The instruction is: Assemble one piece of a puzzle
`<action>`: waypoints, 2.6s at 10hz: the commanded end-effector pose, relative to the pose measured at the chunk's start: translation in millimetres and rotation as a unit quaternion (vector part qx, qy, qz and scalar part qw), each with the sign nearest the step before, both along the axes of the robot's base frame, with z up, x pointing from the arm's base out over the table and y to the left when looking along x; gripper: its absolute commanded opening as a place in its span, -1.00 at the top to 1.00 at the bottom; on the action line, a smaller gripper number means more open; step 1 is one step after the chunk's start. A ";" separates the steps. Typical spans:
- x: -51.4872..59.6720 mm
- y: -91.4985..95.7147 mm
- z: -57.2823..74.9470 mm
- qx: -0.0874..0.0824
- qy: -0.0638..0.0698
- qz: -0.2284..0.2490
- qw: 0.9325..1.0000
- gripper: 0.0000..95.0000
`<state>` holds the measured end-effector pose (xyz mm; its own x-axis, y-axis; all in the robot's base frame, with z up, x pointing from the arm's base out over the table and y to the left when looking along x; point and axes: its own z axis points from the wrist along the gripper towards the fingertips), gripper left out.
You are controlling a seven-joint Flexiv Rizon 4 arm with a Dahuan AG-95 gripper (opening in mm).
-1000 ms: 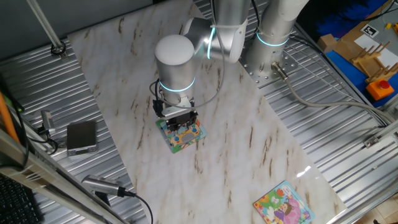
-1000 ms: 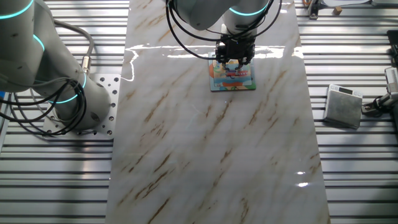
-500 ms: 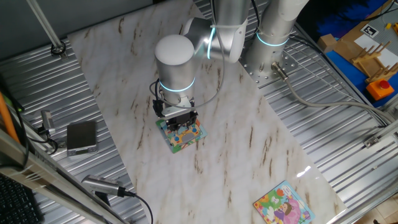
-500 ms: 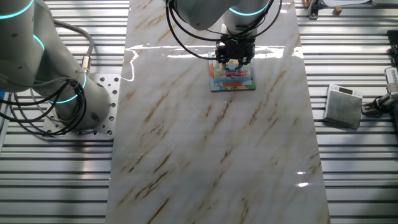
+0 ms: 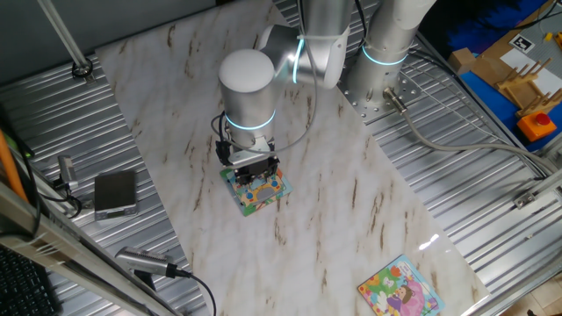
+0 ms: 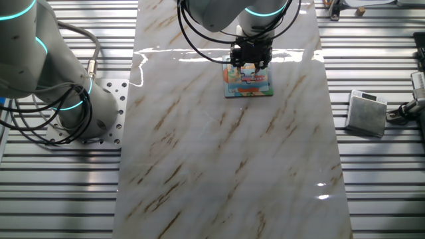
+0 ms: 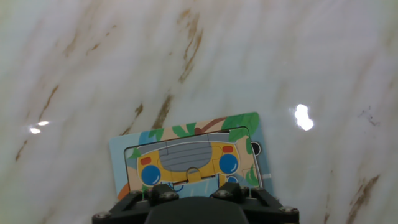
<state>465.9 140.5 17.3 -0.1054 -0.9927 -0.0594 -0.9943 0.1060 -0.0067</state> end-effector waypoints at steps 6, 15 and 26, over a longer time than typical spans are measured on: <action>-0.2 -5.4 1.1 -0.008 0.002 -0.016 1.000 0.20; 5.3 -33.2 12.7 -0.007 0.007 -0.044 0.999 1.00; 9.4 -43.4 4.5 -0.005 0.008 -0.067 0.998 1.00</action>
<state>473.9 96.4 22.4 -0.2369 -0.9704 -0.0478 -0.9715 0.2368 0.0072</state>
